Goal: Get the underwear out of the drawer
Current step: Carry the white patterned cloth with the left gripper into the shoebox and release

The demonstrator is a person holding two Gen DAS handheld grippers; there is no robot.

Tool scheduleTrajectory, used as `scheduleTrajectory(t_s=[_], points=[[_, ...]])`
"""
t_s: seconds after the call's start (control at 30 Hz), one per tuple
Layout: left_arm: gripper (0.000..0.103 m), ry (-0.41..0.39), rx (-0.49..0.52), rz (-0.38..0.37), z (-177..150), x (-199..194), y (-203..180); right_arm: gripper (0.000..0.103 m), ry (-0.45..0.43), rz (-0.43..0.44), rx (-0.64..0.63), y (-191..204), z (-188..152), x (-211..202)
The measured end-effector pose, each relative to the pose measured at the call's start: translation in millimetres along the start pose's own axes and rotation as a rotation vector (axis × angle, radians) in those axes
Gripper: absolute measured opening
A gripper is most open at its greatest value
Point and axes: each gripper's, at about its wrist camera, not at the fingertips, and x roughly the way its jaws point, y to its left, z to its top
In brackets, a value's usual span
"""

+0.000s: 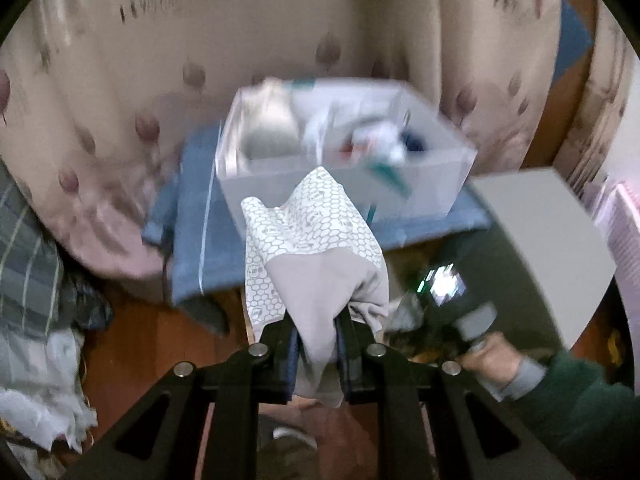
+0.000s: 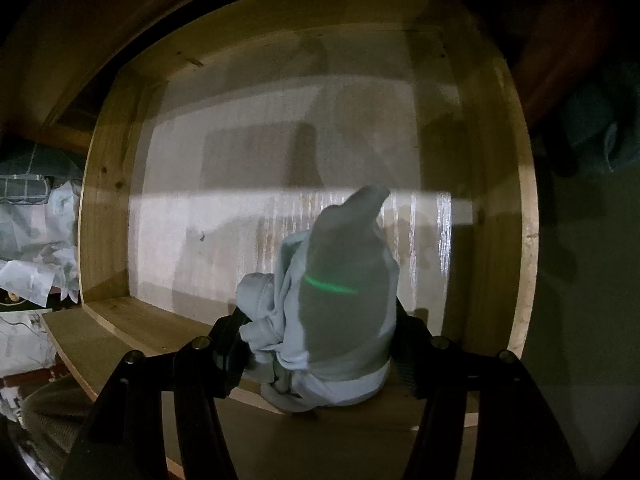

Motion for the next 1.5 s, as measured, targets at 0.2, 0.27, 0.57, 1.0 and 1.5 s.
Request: scheduleTrajectory(t_s=[0.2, 0.27, 0.57, 1.0, 1.5], points=[[0.016, -0.097, 0.039, 0.030, 59, -30, -2, 0.057, 0.000, -0.002, -0.003, 0, -1, -2], [0.016, -0.108, 0.039, 0.025, 79, -30, -3, 0.057, 0.004, 0.000, 0.001, -1, -1, -1], [0.016, -0.118, 0.076, 0.066, 148, 6, -12, 0.057, 0.012, 0.000, 0.009, -4, -1, 0], [0.016, -0.057, 0.013, 0.068, 183, 95, -12, 0.057, 0.012, -0.009, 0.000, -4, -2, -1], [0.019, 0.053, -0.052, 0.094, 177, 170, 1, 0.057, 0.019, -0.001, 0.010, -5, -1, 2]])
